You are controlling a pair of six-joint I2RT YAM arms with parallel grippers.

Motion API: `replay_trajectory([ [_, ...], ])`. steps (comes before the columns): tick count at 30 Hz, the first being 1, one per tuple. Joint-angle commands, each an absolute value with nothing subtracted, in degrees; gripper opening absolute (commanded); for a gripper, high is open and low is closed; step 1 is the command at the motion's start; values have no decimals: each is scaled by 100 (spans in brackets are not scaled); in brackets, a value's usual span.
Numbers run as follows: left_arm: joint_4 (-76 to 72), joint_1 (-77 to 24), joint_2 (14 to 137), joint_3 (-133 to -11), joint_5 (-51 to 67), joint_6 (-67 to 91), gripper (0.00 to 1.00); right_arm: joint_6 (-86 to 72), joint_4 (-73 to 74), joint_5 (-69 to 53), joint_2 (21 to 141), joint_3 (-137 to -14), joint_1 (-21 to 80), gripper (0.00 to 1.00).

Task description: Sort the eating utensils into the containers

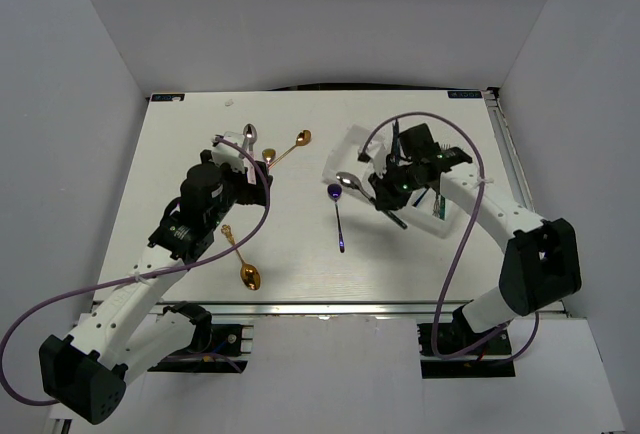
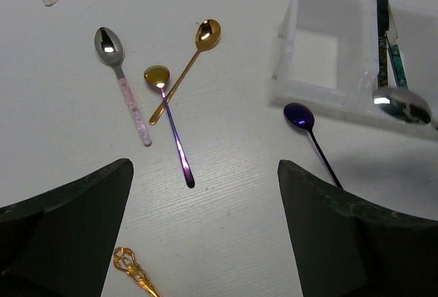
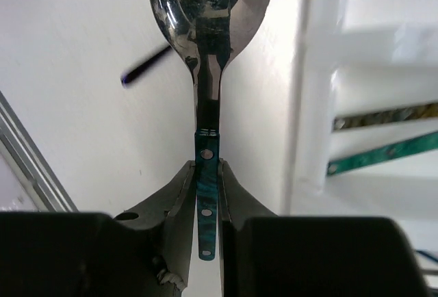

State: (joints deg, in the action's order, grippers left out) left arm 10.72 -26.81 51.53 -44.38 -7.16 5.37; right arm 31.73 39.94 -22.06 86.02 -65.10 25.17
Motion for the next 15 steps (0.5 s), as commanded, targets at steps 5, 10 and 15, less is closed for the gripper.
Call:
replay_trajectory([
  [5, 993, -2681, 5115, -4368, -975, 457, 98, 1426, 2665, -2690, 9270, -7751, 2540, 0],
  [10, 993, -2672, 5185, -4324, -1134, 413, 98, 232, 1496, -2208, 9887, -8436, 2531, 0],
  [15, 1002, -2681, 5256, -4316, -1274, 360, 98, -562, 406, -1522, 10318, -8639, 2523, 0],
])
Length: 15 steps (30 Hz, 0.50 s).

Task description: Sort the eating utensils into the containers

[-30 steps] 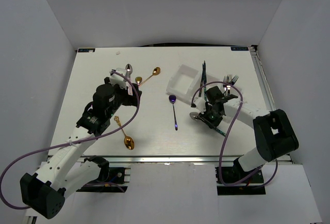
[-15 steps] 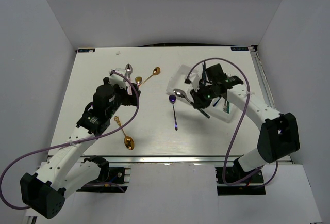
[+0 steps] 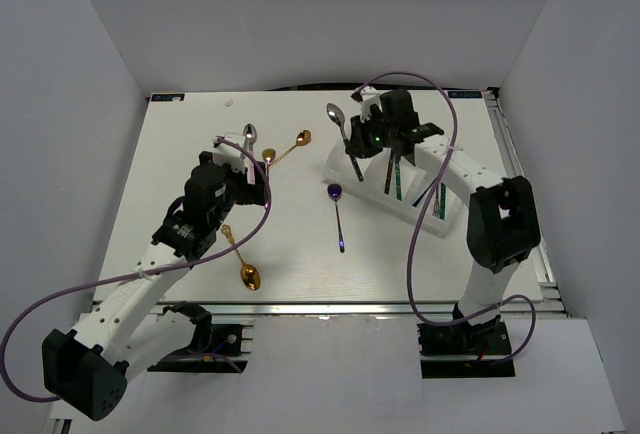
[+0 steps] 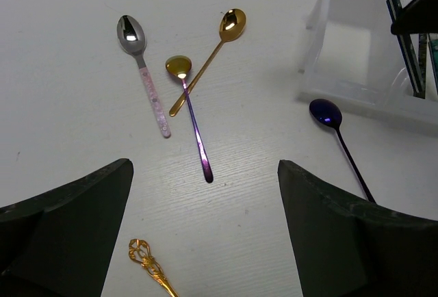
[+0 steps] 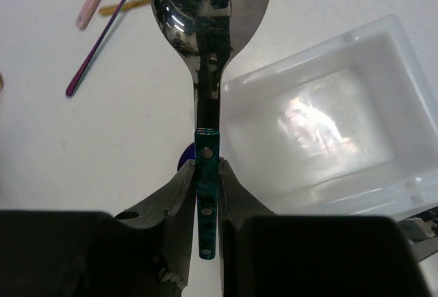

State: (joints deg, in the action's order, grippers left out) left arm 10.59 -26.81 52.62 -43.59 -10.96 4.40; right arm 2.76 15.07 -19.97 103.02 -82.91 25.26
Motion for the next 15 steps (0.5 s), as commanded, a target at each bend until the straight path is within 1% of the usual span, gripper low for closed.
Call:
replay_trajectory([
  [1, 993, -2672, 5265, -4315, -1292, 352, 98, -641, 91, -1416, 10362, -8631, 2522, 0],
  [5, 1002, -2672, 5335, -4315, -1345, 325, 98, -949, -754, -1029, 10529, -8465, 2522, 0],
  [11, 1011, -2663, 5388, -4315, -1371, 316, 98, -765, -1642, -106, 10942, -7999, 2522, 0],
  [15, 1011, -2663, 5361, -4315, -1406, 308, 98, -545, -1837, 360, 11109, -7779, 2514, 0],
])
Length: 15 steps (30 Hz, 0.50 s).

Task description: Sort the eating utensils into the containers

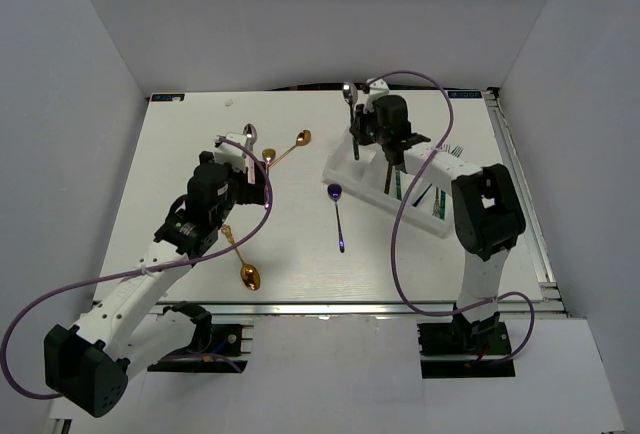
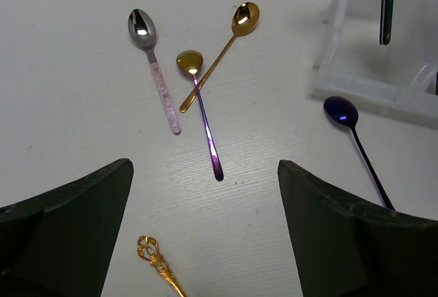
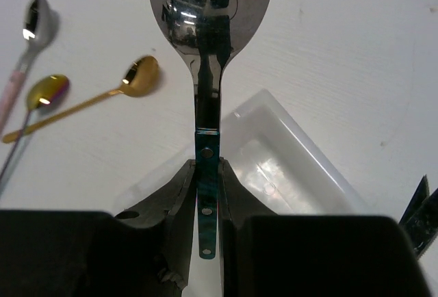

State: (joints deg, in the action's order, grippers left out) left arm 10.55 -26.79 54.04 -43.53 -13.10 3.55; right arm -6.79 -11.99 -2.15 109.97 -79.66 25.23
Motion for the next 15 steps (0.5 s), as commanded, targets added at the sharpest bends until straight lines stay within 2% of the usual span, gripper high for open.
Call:
replay_trajectory([
  [1, 1002, -2672, 5361, -4315, -1406, 308, 98, -536, -1889, 395, 11092, -7726, 2522, 0],
  [4, 1002, -2663, 5335, -4324, -1389, 290, 98, -492, -2013, 404, 10996, -7515, 2522, 0],
  [6, 1011, -2663, 5326, -4315, -1389, 299, 98, -475, -2039, 396, 10951, -7410, 2522, 4],
  [7, 1011, -2672, 5317, -4315, -1380, 308, 98, -466, -2056, 396, 10899, -7383, 2514, 17],
  [9, 1011, -2672, 5317, -4315, -1354, 308, 98, -457, -2039, 378, 10855, -7339, 2522, 26],
  [10, 1011, -2672, 5300, -4315, -1354, 299, 98, -440, -2022, 352, 10794, -7295, 2514, 37],
  [12, 1002, -2672, 5291, -4315, -1345, 308, 98, -439, -2004, 159, 10688, -7251, 2505, 50],
  [13, 1011, -2672, 5282, -4315, -1336, 316, 98, -413, -1969, 89, 10557, -7216, 2514, 60],
  [15, 1002, -2672, 5282, -4315, -1292, 351, 98, -413, -1899, 1, 10416, -7216, 2514, 70],
])
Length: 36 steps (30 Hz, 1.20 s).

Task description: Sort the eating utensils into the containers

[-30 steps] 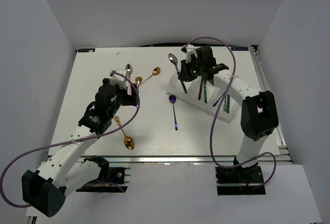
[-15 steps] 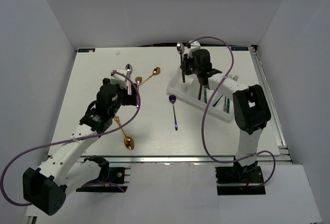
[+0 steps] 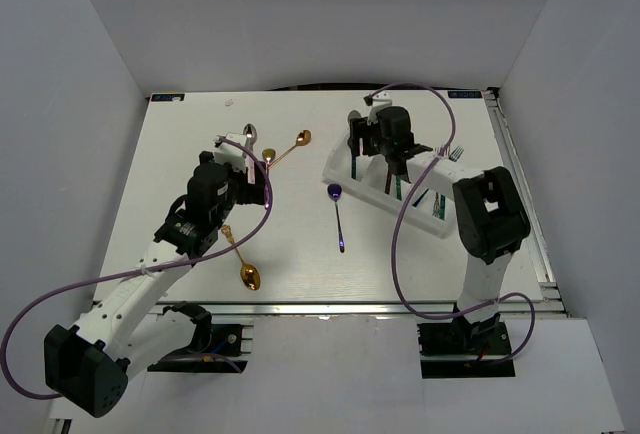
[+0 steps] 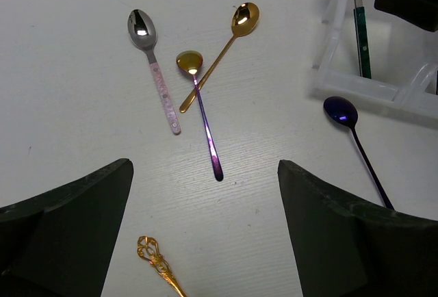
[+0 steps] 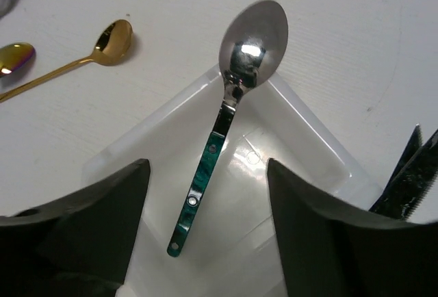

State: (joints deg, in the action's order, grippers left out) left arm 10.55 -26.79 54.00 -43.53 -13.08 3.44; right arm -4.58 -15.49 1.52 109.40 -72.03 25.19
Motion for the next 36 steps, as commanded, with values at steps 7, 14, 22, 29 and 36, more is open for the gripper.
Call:
replay_trajectory([
  [7, 1002, -2672, 5291, -4307, -1266, 448, 98, 165, -523, -1636, 9634, -7505, 2426, 89],
  [14, 1528, -2541, 5571, -4272, -1108, 1650, 91, 3316, 2331, -6310, 8809, -7366, 2030, 89],
  [22, 3530, -2443, 6117, -4456, -1248, 4481, 84, 3815, 1996, -5633, 7437, -5749, 1890, 89],
  [29, 3753, -2435, 6214, -4369, -1029, 4632, 84, 3674, 1784, -6056, 7277, -5493, 1371, 89],
  [36, 3971, -2443, 6425, -4139, -1290, 4255, 80, 3621, 1995, -6125, 7611, -5546, 1371, 89],
])
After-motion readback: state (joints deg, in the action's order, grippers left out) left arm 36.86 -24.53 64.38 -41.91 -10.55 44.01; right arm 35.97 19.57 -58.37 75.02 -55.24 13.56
